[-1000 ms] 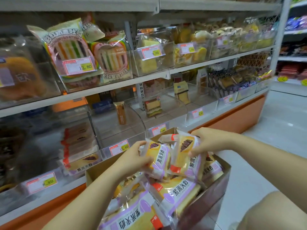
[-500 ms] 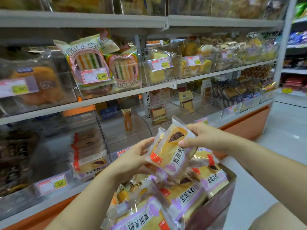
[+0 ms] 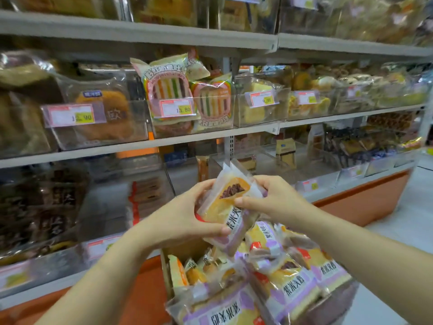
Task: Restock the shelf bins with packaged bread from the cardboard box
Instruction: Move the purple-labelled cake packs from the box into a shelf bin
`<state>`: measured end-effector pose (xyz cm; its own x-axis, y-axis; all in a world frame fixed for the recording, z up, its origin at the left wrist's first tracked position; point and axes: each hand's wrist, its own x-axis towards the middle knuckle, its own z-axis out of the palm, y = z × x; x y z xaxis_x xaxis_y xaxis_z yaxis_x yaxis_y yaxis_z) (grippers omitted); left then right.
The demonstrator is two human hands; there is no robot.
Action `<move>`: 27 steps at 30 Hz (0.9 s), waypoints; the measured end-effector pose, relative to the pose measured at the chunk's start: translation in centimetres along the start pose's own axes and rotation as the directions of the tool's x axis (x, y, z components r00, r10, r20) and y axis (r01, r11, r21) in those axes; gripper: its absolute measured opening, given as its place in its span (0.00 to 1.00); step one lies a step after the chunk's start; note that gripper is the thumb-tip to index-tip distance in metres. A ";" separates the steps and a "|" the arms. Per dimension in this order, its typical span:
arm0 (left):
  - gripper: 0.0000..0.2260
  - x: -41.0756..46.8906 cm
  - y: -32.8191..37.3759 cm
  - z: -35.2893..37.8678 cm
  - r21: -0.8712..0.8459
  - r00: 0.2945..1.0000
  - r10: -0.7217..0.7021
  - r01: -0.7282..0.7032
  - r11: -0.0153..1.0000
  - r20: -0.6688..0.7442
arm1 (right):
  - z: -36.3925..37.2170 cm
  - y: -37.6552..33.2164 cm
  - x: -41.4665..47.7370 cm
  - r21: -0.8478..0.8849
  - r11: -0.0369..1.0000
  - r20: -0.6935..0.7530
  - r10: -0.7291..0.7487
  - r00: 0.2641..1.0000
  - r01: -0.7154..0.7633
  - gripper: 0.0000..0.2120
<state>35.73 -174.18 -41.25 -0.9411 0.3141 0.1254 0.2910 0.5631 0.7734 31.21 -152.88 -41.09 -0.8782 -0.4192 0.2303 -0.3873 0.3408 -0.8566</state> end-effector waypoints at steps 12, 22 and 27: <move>0.41 -5.3 -7.2 -5.5 0.465 0.903 0.088 0.132 0.875 -0.421 | 7.9 -4.0 6.5 -0.425 0.854 0.314 -0.170 0.934 0.298 0.53; 0.43 -8.6 -14.3 -10.7 0.887 0.898 0.233 0.270 0.375 -0.372 | 19.6 -7.4 12.6 -0.760 0.072 0.615 -0.242 0.750 0.646 0.39; 0.43 -8.7 -15.8 -14.0 0.888 0.879 0.240 0.327 0.323 -0.411 | 23.4 -6.7 15.8 -0.732 0.260 0.547 -0.328 0.770 0.630 0.38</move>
<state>36.94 -196.48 -45.86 -0.8284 0.0975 0.5516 -0.0606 0.9634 -0.2612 26.53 -181.49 -42.48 -0.3961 -0.8947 0.2063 -0.8594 0.4404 0.2598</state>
